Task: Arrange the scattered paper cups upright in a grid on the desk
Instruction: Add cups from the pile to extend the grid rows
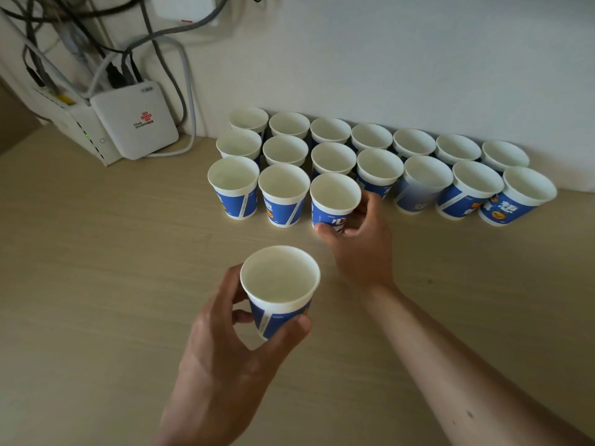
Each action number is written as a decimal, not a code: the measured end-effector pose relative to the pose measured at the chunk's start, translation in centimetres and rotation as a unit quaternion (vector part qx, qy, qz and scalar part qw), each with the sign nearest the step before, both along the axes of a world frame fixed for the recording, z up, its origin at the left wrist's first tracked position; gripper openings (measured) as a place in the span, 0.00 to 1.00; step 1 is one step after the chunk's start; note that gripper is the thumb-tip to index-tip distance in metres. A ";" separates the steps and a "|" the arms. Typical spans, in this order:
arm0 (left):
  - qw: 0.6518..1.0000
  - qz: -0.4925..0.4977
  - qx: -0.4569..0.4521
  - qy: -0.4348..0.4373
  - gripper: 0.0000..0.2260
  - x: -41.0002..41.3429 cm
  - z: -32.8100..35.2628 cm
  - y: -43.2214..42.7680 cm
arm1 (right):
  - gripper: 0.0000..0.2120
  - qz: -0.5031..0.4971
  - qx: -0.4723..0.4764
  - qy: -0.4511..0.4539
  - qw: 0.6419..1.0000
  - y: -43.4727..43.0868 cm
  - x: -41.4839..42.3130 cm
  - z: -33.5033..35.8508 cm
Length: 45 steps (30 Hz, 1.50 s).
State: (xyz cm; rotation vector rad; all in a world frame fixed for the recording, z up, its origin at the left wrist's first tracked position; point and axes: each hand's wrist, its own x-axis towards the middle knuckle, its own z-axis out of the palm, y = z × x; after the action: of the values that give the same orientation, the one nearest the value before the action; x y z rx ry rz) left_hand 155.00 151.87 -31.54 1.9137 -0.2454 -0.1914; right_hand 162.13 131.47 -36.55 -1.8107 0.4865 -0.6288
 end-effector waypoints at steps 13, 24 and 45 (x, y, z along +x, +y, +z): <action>1.000 -0.024 -0.010 -0.007 0.30 0.9 0.5 -2.0 | 0.29 0.153 0.004 0.030 0.988 -1.1 -11.7 3.5; 0.992 -0.119 -0.030 -0.003 0.25 1.0 0.9 -6.2 | 0.32 0.216 0.004 0.038 0.976 -2.1 -11.6 4.6; 0.997 -0.071 -0.033 0.028 0.27 -0.5 -0.8 -4.5 | 0.28 -0.011 -0.025 -0.007 1.000 -5.3 -4.3 0.8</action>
State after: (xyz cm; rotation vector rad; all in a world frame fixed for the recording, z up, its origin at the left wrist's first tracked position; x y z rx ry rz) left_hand 154.53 147.39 -32.30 1.8241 -0.3462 -0.3278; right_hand 157.85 126.18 -35.76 -1.8497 0.4847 -0.6744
